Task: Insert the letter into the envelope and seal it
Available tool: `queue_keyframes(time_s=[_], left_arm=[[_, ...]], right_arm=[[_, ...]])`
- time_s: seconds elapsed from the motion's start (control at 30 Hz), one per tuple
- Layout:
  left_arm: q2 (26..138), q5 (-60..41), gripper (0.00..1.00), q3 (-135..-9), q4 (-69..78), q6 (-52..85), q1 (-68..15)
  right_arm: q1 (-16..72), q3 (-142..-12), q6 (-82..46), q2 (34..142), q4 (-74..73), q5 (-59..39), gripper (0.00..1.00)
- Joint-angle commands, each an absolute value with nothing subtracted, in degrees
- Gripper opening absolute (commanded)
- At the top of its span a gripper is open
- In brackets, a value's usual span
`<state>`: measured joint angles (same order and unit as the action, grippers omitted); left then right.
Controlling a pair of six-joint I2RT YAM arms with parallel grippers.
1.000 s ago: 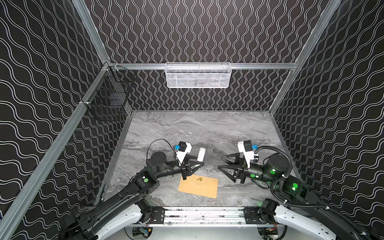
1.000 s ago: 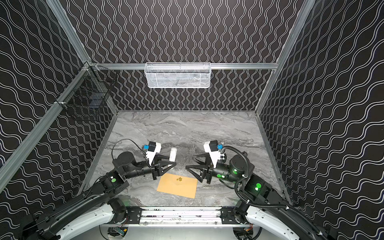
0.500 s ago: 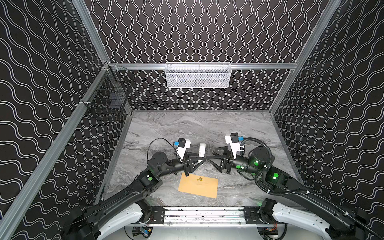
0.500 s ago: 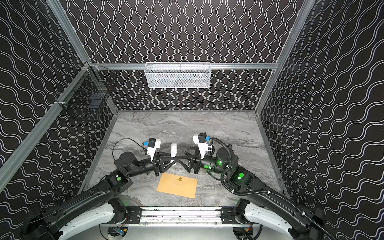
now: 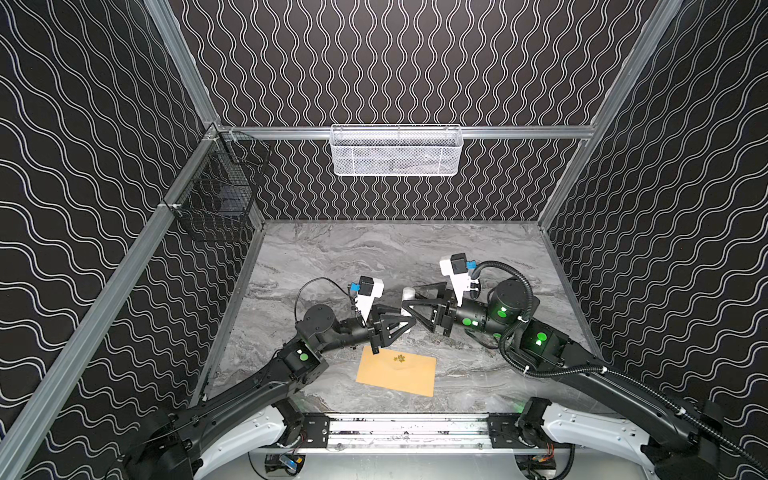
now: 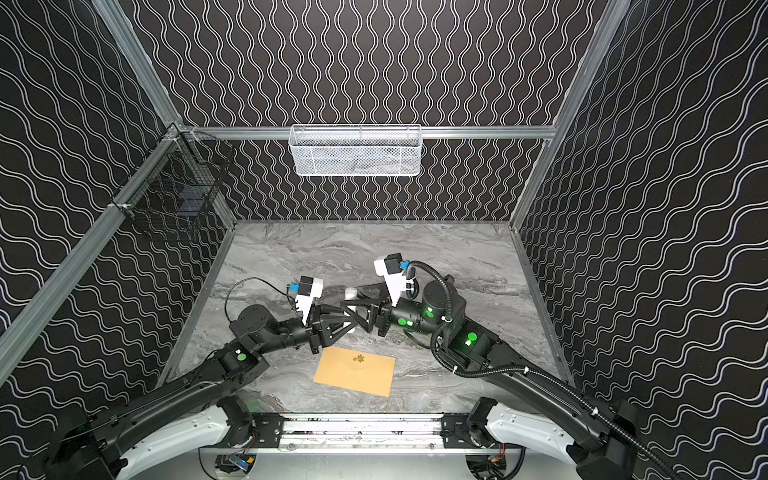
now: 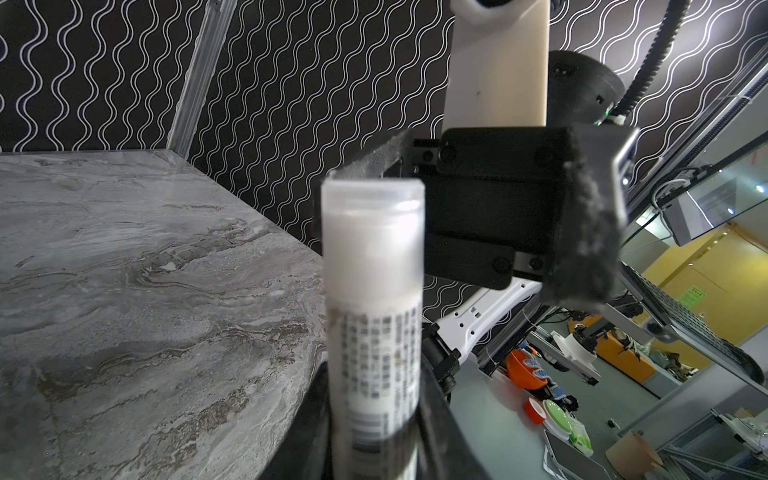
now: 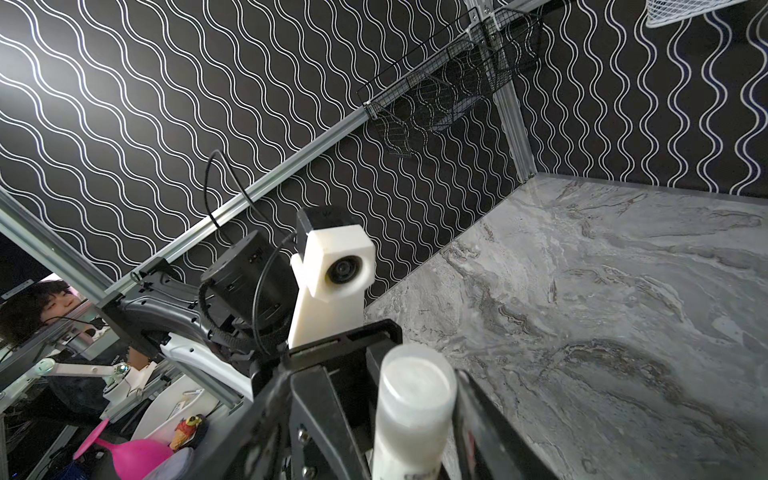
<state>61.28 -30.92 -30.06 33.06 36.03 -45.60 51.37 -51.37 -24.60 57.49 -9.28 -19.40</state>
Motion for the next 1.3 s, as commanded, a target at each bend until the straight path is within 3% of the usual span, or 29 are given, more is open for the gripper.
queue_keyframes(time_s=[0.0, 0.63, 0.7, 0.83, 0.93, 1.07, 1.27], left_arm=[[61.7, -31.2, 0.0, -30.4, 35.8, 36.1, -46.1], [60.4, -30.1, 0.0, -30.4, 32.9, 33.6, -46.1], [60.4, -30.1, 0.08, -30.6, 32.6, 33.6, -46.1], [60.7, -30.2, 0.35, -31.3, 31.0, 33.7, -46.1], [59.7, -29.5, 0.47, -31.9, 28.4, 32.7, -46.1], [58.8, -28.6, 0.54, -32.8, 24.9, 31.2, -46.2], [60.3, -30.6, 0.5, -33.5, 25.1, 31.8, -46.1]], right_arm=[[51.5, -52.7, -24.6, 58.7, -7.6, -20.2, 0.6], [51.5, -54.9, -24.5, 60.6, -4.9, -22.0, 0.25], [51.5, -55.0, -24.4, 60.6, -4.4, -22.0, 0.23], [51.5, -55.7, -22.9, 60.7, -2.6, -22.3, 0.16], [51.4, -56.3, -20.9, 60.8, -0.5, -23.1, 0.14], [51.4, -56.8, -18.5, 61.2, 1.6, -23.8, 0.08], [51.3, -56.8, -16.9, 62.0, 2.5, -26.1, 0.07]])
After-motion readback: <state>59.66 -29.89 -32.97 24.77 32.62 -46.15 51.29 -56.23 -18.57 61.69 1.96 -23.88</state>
